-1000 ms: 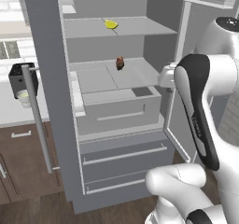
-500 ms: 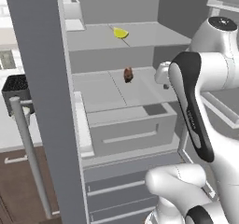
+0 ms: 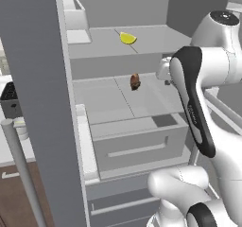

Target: Grab a lemon wedge from the fridge and one ice cube from the ice bowl, and put them in the glass of lemonade.

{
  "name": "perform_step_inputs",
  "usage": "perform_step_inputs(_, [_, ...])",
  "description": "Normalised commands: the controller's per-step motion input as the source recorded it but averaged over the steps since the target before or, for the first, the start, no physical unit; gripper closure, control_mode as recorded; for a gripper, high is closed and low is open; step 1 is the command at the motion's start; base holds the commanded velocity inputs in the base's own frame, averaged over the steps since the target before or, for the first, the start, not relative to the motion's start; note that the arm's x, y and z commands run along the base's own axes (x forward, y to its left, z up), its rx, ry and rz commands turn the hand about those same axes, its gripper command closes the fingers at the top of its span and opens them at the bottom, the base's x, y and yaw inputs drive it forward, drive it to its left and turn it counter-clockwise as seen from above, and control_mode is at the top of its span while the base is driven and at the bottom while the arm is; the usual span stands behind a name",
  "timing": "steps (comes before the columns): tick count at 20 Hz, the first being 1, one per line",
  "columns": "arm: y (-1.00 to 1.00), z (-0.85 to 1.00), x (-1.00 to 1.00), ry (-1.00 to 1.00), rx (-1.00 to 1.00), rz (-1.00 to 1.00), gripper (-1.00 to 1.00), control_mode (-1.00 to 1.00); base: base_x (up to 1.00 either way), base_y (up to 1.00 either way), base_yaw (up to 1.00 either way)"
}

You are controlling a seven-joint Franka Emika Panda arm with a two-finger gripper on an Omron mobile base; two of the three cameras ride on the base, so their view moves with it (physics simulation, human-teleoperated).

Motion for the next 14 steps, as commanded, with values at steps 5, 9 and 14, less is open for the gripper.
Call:
perform_step_inputs(5, [0.0,0.41,0.63,-0.25,0.01,0.03,-1.0,-1.0,0.0,0.0,0.0])
perform_step_inputs(9, [0.03,0.5,0.34,-0.26,0.07,0.07,-1.0,-1.0,0.0,0.0,0.0])
perform_step_inputs(14, [0.12,0.42,0.48,-0.11,0.01,0.07,-1.0,-1.0,0.0,0.0,0.0])
